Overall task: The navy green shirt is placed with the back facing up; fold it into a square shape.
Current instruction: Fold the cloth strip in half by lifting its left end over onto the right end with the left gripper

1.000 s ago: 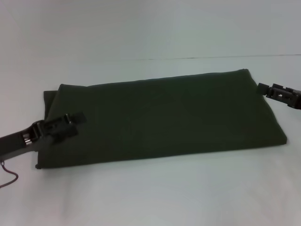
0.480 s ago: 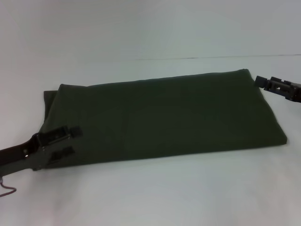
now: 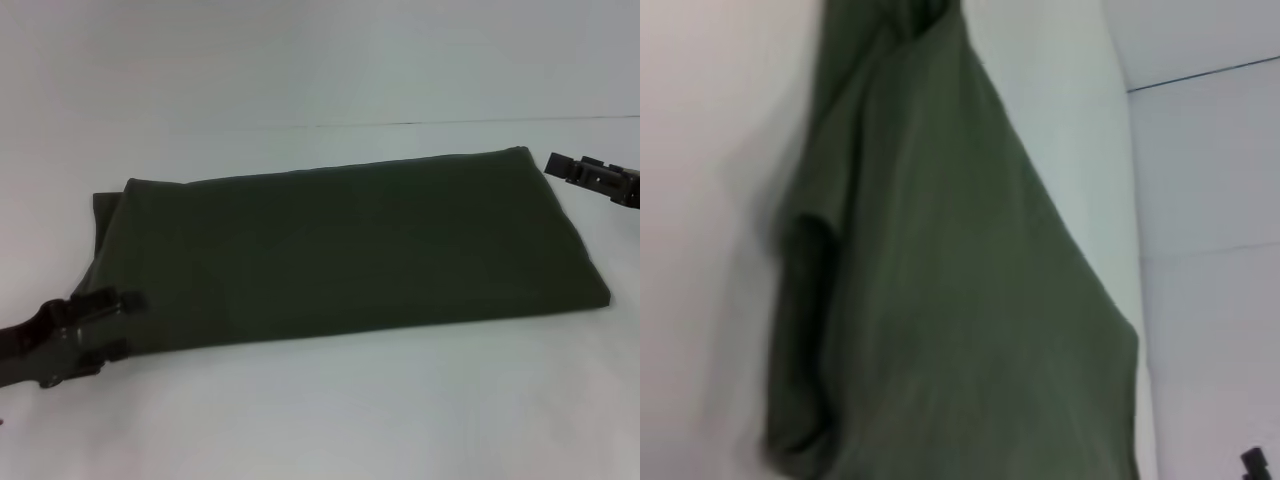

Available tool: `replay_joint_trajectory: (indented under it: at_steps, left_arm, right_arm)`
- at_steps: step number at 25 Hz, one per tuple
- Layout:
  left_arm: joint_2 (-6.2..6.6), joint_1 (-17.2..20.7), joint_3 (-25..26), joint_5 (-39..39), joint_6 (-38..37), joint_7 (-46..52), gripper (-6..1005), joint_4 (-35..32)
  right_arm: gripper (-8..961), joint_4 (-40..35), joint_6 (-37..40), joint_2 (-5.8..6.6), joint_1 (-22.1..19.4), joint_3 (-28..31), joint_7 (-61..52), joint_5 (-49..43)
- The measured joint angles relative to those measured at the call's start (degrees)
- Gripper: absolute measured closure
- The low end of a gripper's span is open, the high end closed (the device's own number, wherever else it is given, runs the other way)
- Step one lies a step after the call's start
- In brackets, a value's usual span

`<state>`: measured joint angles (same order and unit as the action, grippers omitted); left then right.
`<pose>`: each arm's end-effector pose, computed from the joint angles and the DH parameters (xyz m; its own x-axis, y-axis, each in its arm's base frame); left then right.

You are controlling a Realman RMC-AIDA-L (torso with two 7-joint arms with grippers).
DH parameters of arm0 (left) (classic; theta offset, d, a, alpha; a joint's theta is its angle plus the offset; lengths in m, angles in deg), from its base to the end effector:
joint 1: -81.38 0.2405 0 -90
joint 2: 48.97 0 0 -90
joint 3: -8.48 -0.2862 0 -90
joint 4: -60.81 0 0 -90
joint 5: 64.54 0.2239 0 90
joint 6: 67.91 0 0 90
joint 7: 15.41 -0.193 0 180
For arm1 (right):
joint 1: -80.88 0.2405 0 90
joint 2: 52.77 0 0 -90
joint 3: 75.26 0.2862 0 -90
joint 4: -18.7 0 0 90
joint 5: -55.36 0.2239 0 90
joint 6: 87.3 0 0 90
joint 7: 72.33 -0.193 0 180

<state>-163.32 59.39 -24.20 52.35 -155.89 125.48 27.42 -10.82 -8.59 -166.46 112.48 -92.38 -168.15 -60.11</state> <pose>-0.3618 0.3338 -0.0198 -0.2520 0.8667 0.4305 0.9285 0.0912 0.3600 0.3394 0.4206 0.0227 0.3827 -0.5141 -0.7676 -0.8790 -0.4583 -0.1313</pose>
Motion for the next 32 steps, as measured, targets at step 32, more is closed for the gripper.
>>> replay_joint_trajectory:
  at_steps: [32]
  left_arm:
    - [1.14, -0.3, 0.7, 5.8, 5.6, 4.8, 79, 0.3]
  right_arm:
    - [44, 0.0, -0.5, 0.05, -0.2, 0.8, -0.1, 1.5]
